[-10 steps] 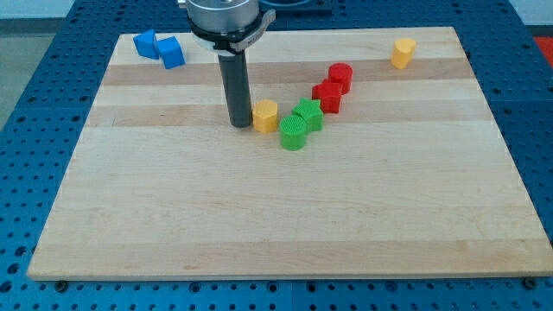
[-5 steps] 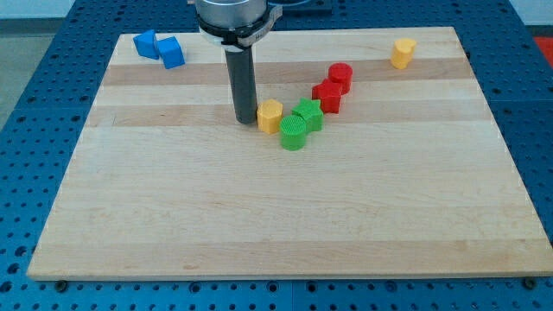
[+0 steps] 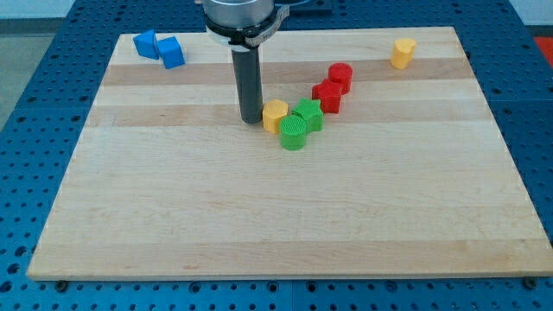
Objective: Slide yellow hexagon closer to the green star and green circle
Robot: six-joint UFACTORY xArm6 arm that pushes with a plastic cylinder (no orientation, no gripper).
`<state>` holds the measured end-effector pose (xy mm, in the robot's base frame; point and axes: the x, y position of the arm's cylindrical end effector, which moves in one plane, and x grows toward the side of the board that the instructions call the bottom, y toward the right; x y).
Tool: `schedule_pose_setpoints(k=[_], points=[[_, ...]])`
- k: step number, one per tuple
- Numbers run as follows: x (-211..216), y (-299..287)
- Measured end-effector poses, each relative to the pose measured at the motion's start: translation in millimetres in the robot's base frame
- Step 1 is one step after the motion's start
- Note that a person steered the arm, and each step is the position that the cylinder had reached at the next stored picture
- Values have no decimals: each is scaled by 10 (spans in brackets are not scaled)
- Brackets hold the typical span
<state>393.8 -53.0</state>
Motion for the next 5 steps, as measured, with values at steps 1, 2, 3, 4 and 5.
schedule_pose_setpoints(k=[1, 2, 3, 4, 5], points=[[0, 32], [0, 40], [0, 71], [0, 70], [-4, -212]])
